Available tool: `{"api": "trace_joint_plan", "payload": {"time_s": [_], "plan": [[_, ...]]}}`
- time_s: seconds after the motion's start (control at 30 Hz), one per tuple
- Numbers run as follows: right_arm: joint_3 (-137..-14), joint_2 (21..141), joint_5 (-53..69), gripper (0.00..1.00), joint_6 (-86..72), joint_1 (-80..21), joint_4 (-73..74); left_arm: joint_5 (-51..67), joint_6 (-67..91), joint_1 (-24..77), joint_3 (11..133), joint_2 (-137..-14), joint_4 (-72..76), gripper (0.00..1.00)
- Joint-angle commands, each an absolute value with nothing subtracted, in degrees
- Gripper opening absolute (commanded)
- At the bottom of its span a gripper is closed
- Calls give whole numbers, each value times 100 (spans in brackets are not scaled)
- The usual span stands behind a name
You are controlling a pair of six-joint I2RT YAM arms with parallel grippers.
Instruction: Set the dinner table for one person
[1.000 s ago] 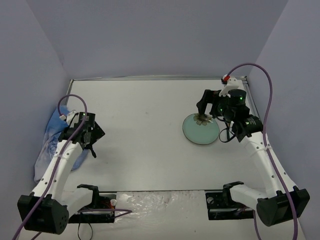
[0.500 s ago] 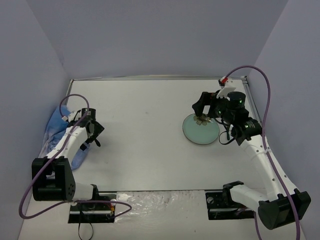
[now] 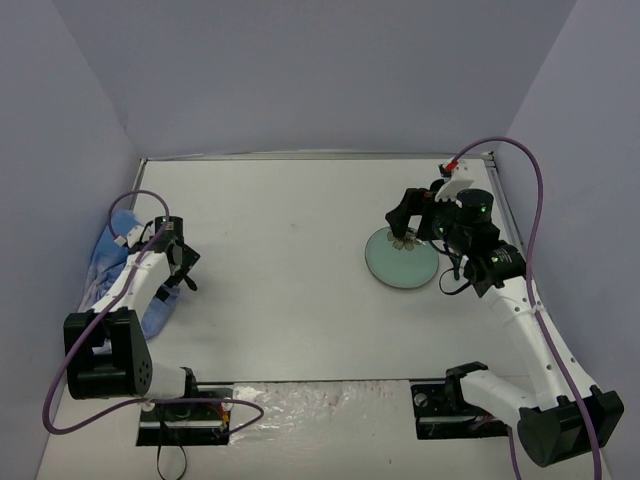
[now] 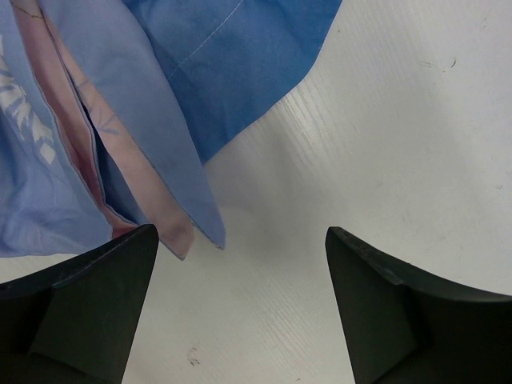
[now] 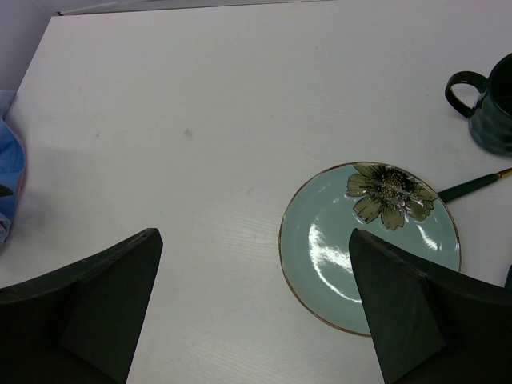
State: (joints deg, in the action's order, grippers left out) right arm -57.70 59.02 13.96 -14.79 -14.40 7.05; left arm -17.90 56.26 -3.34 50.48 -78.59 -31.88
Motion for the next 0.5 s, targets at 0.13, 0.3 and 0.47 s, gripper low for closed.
{"api": "trace_joint_plan", "payload": {"time_s": [0.13,0.3,0.47], "plan": [[-5784,5845,1414,100,-1424,-1485,307,-1872,5792,-491,4966,-8003,-2945,80],[-5719,5807,1417,100,-1424,-1485,299,-1852,5810,-607,4874,-8134,-2863,79],[-5704,5783,1441,100,-1415,-1485,306,-1869,5786,-700,4877,-8233,-2829,76]]}}
